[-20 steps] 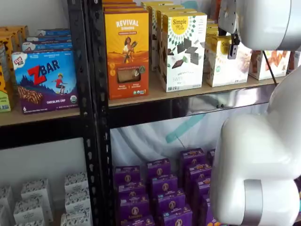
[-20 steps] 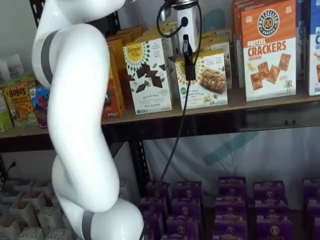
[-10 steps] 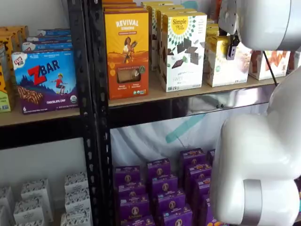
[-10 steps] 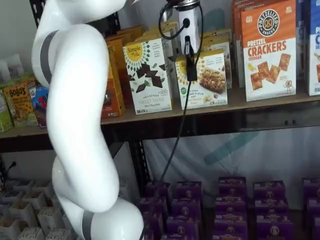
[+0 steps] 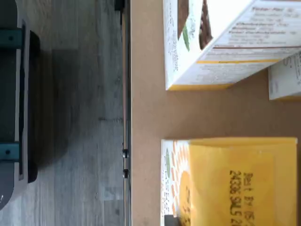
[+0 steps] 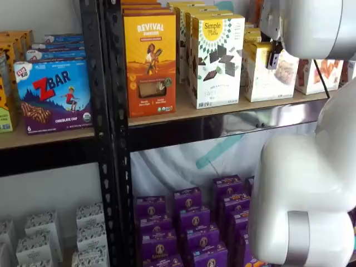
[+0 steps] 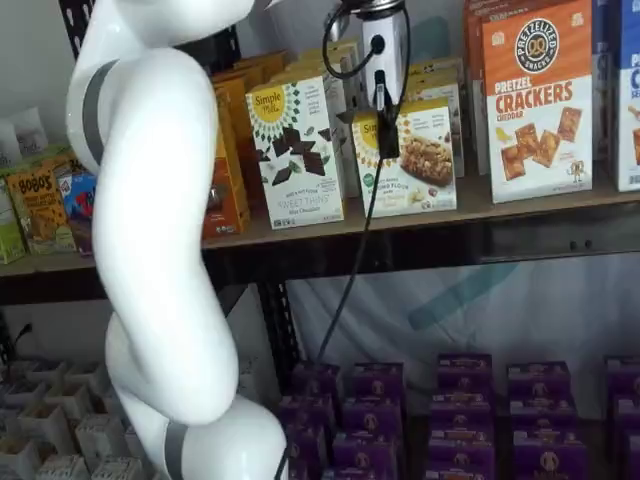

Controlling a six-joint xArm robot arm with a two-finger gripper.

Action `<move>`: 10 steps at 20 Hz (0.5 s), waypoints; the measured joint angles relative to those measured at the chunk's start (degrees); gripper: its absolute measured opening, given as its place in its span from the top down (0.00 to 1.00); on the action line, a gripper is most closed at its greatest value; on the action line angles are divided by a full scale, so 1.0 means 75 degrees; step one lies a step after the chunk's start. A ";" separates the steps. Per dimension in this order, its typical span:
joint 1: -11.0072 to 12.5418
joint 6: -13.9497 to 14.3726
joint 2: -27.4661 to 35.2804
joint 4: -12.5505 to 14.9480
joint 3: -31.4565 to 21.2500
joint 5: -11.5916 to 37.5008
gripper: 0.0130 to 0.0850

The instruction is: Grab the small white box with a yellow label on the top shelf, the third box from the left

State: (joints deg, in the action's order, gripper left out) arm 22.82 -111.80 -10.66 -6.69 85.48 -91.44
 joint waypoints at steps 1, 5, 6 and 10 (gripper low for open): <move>0.0005 -0.0004 0.0013 0.0001 0.0022 -0.0020 0.67; 0.0089 -0.0064 0.0141 -0.0023 0.0286 -0.0284 0.67; 0.0112 -0.0080 0.0168 -0.0033 0.0352 -0.0351 0.67; 0.0177 -0.0128 0.0219 -0.0060 0.0511 -0.0510 0.72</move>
State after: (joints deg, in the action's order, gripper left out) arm 24.15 -112.76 -9.01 -7.13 89.31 -95.27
